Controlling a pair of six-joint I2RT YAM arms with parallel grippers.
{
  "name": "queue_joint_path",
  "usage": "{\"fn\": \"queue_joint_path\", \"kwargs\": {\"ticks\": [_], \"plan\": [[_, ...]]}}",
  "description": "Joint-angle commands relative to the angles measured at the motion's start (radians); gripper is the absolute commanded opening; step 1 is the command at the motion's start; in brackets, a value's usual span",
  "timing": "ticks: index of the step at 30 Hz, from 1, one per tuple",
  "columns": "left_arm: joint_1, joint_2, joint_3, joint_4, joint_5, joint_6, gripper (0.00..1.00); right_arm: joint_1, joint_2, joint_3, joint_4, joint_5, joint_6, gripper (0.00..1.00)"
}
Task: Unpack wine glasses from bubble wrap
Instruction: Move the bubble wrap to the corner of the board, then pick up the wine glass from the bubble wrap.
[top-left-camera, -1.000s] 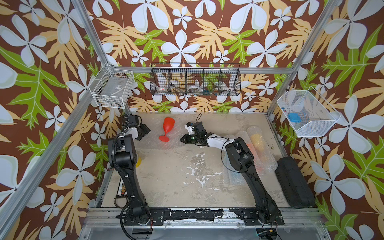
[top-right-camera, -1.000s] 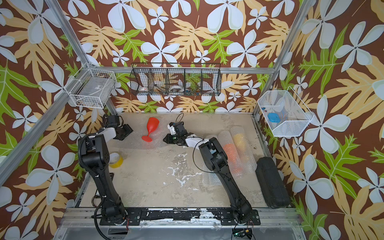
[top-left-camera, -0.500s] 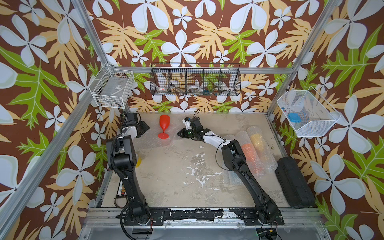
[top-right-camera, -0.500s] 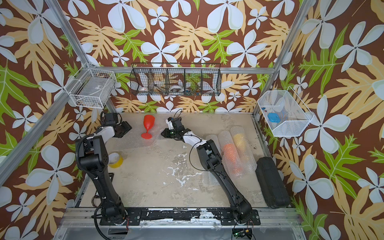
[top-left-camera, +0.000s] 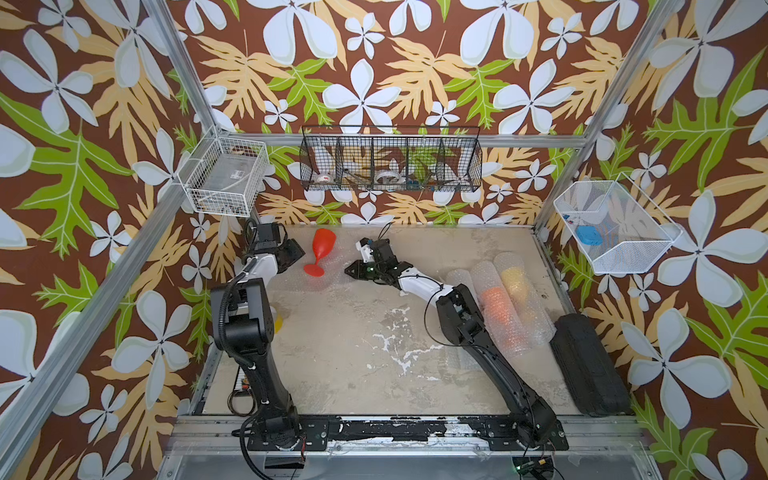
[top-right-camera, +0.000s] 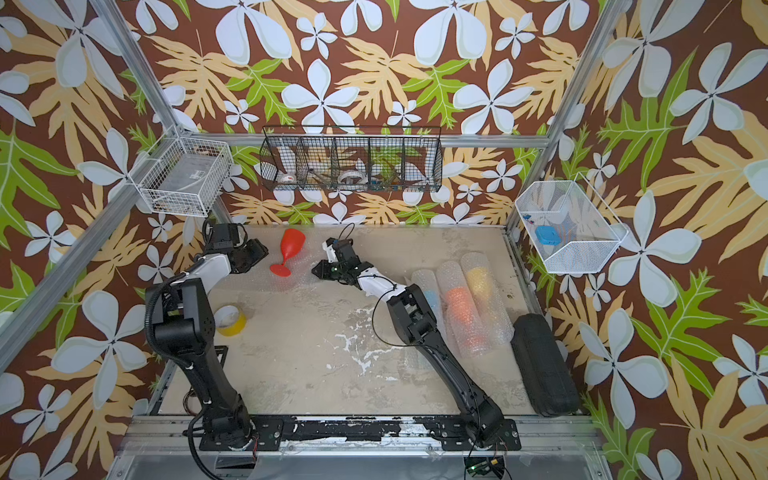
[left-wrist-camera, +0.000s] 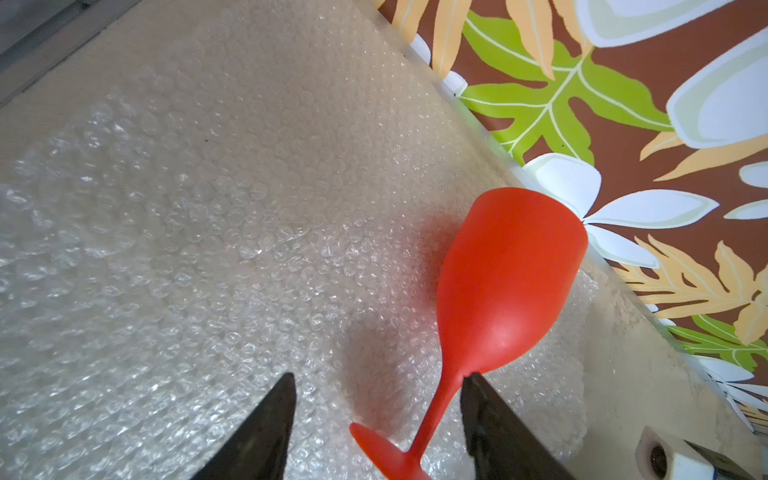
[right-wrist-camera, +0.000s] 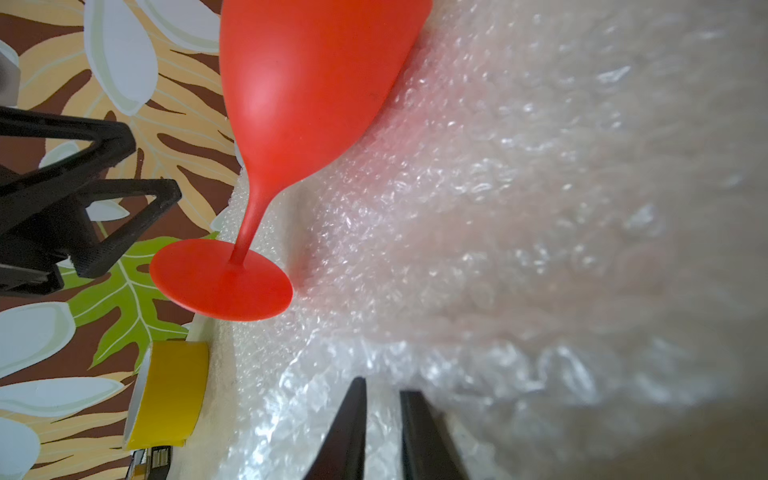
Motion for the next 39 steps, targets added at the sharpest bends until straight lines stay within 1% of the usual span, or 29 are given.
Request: {"fn": "queue_joint_path", "kwargs": {"ticks": [1, 3, 7, 11, 16, 18, 22, 24, 27, 29, 31, 32, 39], "plan": [[-0.017, -0.015, -0.003, 0.015, 0.009, 0.018, 0.65, -0.014, -0.011, -0.013, -0.091, 0.052, -0.016, 0.21], [-0.031, -0.014, 0.001, 0.015, 0.019, 0.029, 0.65, -0.017, -0.023, -0.02, -0.092, 0.05, -0.024, 0.22], [-0.065, 0.004, 0.025, 0.003, 0.022, 0.064, 0.65, -0.011, -0.048, -0.031, -0.109, 0.033, -0.065, 0.3], [-0.09, 0.022, 0.048, -0.013, 0.005, 0.095, 0.66, -0.011, -0.104, -0.08, -0.129, 0.03, -0.115, 0.44], [-0.114, 0.045, 0.112, -0.056, -0.019, 0.134, 0.69, -0.014, -0.208, -0.18, -0.154, 0.051, -0.175, 0.52], [-0.122, 0.059, 0.142, -0.075, -0.026, 0.154, 0.69, -0.016, -0.255, -0.22, -0.177, 0.061, -0.201, 0.53], [-0.13, 0.102, 0.197, -0.103, -0.049, 0.188, 0.7, -0.017, -0.382, -0.37, -0.162, 0.088, -0.248, 0.54], [-0.132, 0.142, 0.255, -0.14, -0.043, 0.217, 0.71, -0.018, -0.449, -0.457, -0.141, 0.095, -0.266, 0.54], [-0.134, 0.206, 0.353, -0.211, -0.07, 0.251, 0.72, -0.019, -0.54, -0.566, -0.121, 0.113, -0.293, 0.54], [-0.138, 0.224, 0.382, -0.209, -0.074, 0.272, 0.72, -0.02, -0.594, -0.634, -0.105, 0.118, -0.302, 0.54], [-0.147, 0.237, 0.403, -0.209, -0.086, 0.29, 0.74, -0.02, -0.631, -0.683, -0.092, 0.113, -0.308, 0.55], [-0.149, 0.242, 0.412, -0.209, -0.086, 0.301, 0.81, -0.02, -0.646, -0.704, -0.089, 0.113, -0.312, 0.56], [-0.171, 0.289, 0.454, -0.212, -0.072, 0.329, 0.83, -0.026, -0.685, -0.772, -0.066, 0.117, -0.312, 0.59]]}}
